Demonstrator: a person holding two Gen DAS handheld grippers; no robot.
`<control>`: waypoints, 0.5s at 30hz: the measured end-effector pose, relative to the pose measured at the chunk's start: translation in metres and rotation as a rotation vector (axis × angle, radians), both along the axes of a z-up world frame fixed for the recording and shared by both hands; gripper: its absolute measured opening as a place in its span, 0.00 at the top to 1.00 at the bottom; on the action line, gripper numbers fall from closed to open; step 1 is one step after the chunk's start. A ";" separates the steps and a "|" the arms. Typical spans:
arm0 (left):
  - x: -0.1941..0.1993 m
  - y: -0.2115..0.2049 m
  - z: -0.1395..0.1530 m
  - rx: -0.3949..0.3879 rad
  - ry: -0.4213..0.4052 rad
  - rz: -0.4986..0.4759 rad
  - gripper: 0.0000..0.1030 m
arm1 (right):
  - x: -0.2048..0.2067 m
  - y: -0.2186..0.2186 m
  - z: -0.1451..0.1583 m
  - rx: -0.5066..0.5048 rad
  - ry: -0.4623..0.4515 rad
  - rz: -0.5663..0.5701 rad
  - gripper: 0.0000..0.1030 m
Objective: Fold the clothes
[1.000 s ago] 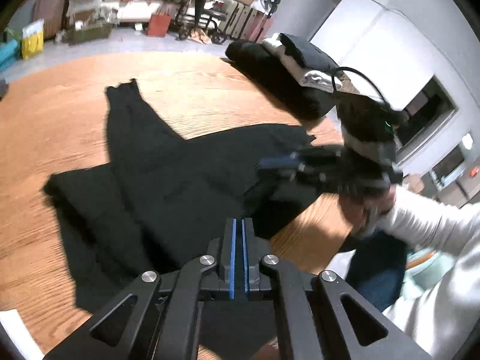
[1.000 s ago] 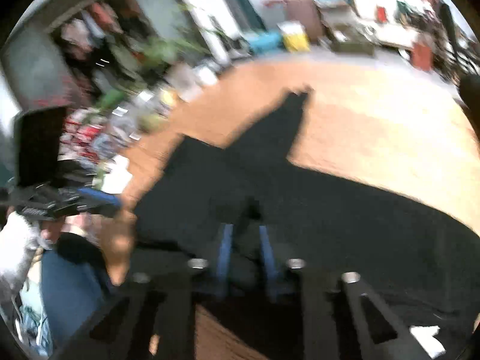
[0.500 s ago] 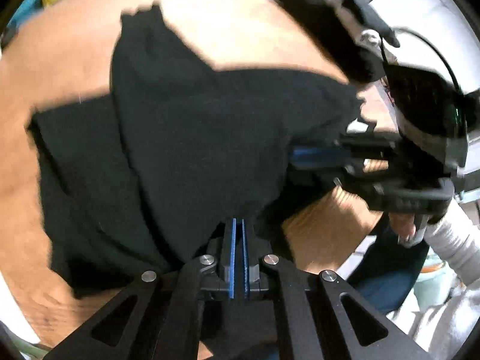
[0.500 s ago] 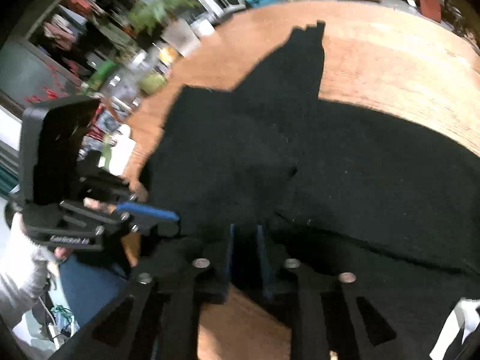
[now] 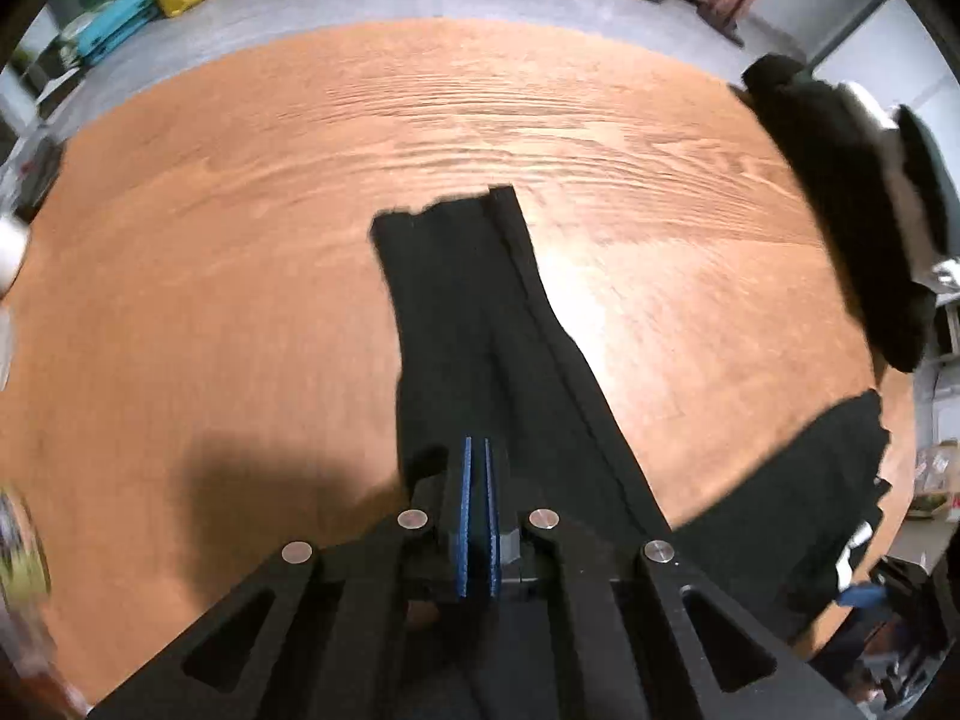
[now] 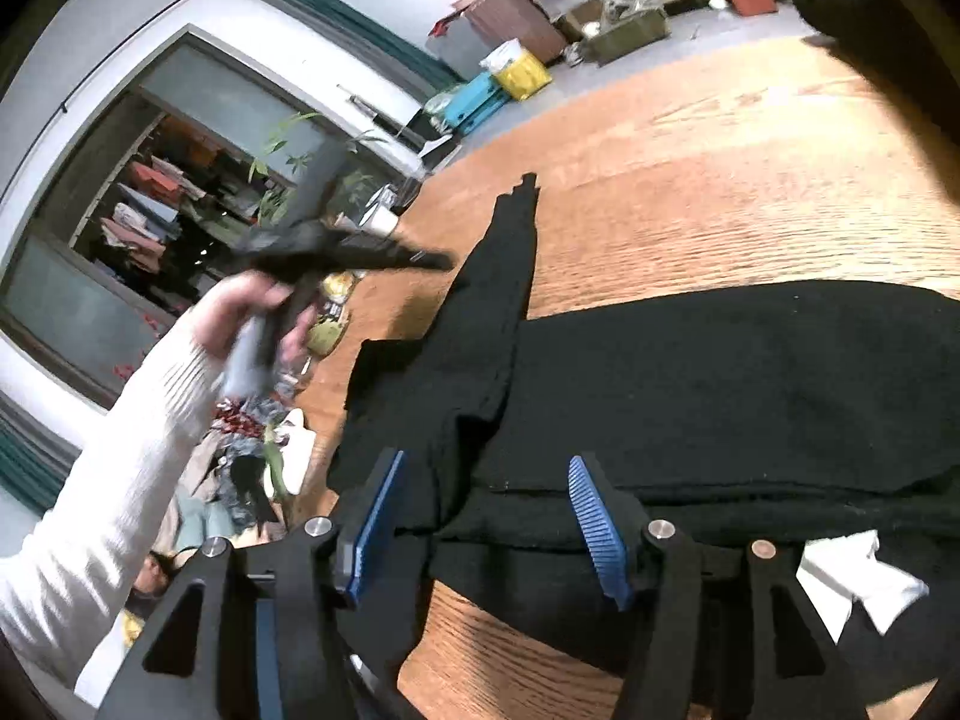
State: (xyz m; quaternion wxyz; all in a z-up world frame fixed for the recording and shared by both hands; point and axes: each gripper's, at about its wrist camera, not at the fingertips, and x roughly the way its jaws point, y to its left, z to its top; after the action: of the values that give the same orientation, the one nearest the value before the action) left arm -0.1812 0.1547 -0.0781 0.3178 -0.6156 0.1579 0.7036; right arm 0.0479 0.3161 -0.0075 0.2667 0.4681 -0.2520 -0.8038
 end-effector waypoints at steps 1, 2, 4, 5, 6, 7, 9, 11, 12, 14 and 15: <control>-0.007 0.004 -0.002 0.006 -0.003 -0.001 0.92 | 0.000 0.000 0.000 0.018 0.004 0.008 0.41; -0.014 0.008 -0.004 0.012 -0.006 -0.002 0.87 | -0.001 0.000 0.000 0.035 0.008 0.017 0.41; -0.028 0.017 -0.007 0.025 -0.013 -0.003 0.29 | 0.000 0.003 -0.001 0.048 0.005 0.034 0.41; -0.035 0.020 -0.008 0.035 -0.019 -0.003 0.16 | -0.001 0.004 -0.002 0.048 0.001 0.042 0.41; -0.041 0.021 -0.009 0.057 -0.036 0.002 0.14 | -0.001 0.006 -0.003 0.041 -0.007 0.044 0.41; -0.047 0.023 -0.010 0.062 -0.045 0.008 0.14 | -0.001 0.009 -0.005 0.035 -0.015 0.046 0.41; -0.057 0.026 -0.014 0.038 -0.043 0.015 0.14 | -0.001 0.013 -0.009 0.022 -0.029 0.046 0.41; -0.065 0.030 -0.018 0.017 -0.039 0.013 0.14 | -0.002 0.016 -0.012 0.010 -0.046 0.039 0.41; -0.066 0.032 -0.019 0.008 -0.028 0.007 0.15 | -0.003 0.018 -0.014 0.003 -0.056 0.034 0.41; -0.068 0.035 -0.022 -0.010 -0.005 -0.005 0.16 | -0.004 0.018 -0.018 -0.006 -0.072 0.031 0.41; -0.070 0.037 -0.023 -0.019 0.006 -0.011 0.18 | -0.004 0.018 -0.019 -0.006 -0.077 0.030 0.41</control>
State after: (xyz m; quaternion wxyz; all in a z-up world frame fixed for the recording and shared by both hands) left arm -0.2508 0.1915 -0.1015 0.3151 -0.6157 0.1690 0.7022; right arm 0.0434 0.3343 -0.0267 0.2701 0.5018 -0.2576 -0.7803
